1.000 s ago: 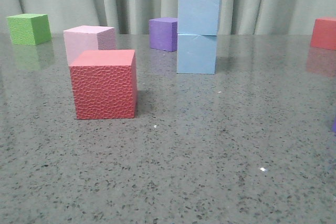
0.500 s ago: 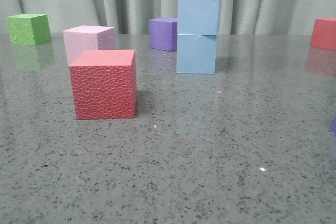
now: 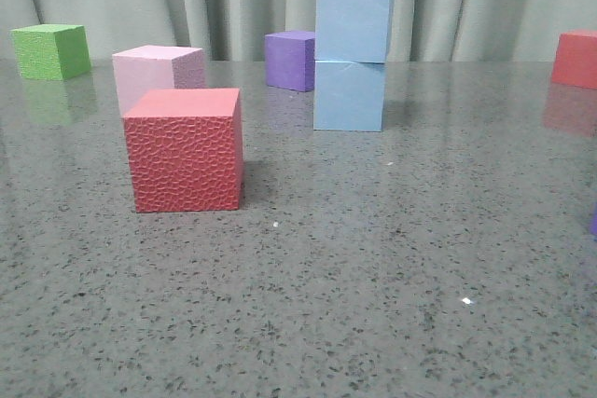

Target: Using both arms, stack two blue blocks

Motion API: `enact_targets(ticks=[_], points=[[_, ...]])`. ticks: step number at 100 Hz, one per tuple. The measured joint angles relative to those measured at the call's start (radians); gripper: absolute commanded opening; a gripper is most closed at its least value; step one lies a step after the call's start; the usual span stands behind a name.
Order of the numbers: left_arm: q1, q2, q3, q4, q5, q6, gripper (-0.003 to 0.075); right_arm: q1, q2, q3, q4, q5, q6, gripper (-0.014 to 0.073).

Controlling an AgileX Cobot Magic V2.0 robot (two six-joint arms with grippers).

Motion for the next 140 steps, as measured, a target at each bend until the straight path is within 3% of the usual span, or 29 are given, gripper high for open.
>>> enact_targets(ticks=[44,86,105,140], points=[[0.0,0.0,0.0,0.0,-0.002,0.0,-0.0019,0.0,-0.022,0.044,0.0,-0.032,0.0,-0.0069],[0.0,0.0,0.0,0.0,-0.002,0.0,-0.0019,0.0,-0.246,0.258,0.0,-0.393,-0.01,-0.0069],[0.0,0.0,0.0,0.0,-0.002,0.0,-0.0019,0.0,-0.383,0.366,0.046,-0.55,-0.125,-0.0069],[0.0,0.0,0.0,0.0,-0.002,0.0,-0.0019,-0.063,-0.593,0.548,0.145,-0.646,-0.207,-0.0069]])
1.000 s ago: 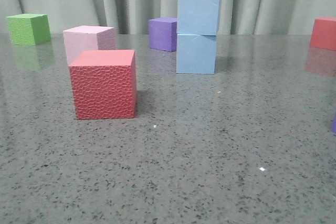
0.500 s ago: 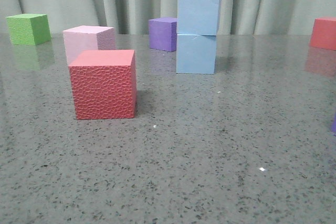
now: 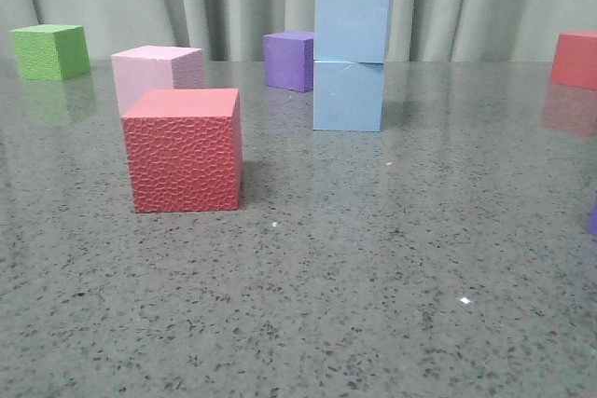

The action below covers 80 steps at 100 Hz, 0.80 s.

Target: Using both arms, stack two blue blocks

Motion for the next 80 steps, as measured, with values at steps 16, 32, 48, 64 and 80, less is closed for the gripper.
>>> enact_targets(ticks=[16,32,48,64,80], points=[[0.0,0.0,0.0,0.0,0.0,0.0,-0.0019,-0.057,-0.076,0.067,0.025,-0.021,-0.002,-0.0069],[0.0,0.0,0.0,0.0,0.0,0.0,-0.0019,-0.077,-0.148,0.115,0.029,-0.028,-0.002,-0.0069],[0.0,0.0,0.0,0.0,0.0,0.0,-0.0019,-0.077,-0.154,0.148,0.032,-0.039,-0.002,-0.0069],[0.0,0.0,0.0,0.0,0.0,0.0,-0.0019,-0.077,-0.154,0.19,0.035,-0.091,-0.002,-0.0069],[0.0,0.0,0.0,0.0,0.0,0.0,-0.0019,-0.077,-0.154,0.244,0.036,-0.152,-0.004,-0.0069]])
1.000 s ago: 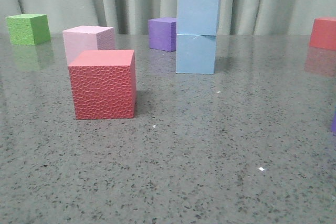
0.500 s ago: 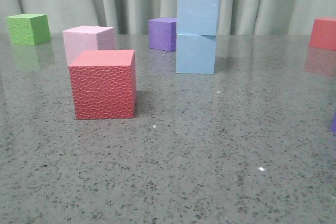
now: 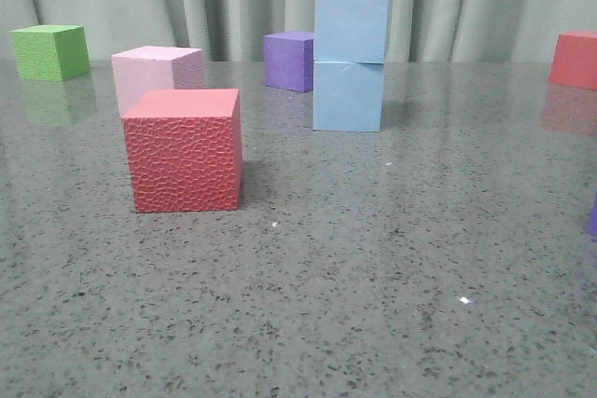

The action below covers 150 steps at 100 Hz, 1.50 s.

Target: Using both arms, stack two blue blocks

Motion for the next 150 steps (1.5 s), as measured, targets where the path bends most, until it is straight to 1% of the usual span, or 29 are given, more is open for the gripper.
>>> enact_targets(ticks=[24,51,150], points=[[0.0,0.0,0.0,0.0,0.0,0.0,-0.0019,0.0,0.0,0.072,0.0,-0.056,0.0,-0.0069],[0.0,0.0,0.0,0.0,0.0,0.0,-0.0019,0.0,0.0,0.085,0.0,-0.125,0.0,-0.0069],[0.0,0.0,0.0,0.0,0.0,0.0,-0.0019,0.0,0.0,0.085,-0.002,-0.142,0.0,-0.0069]])
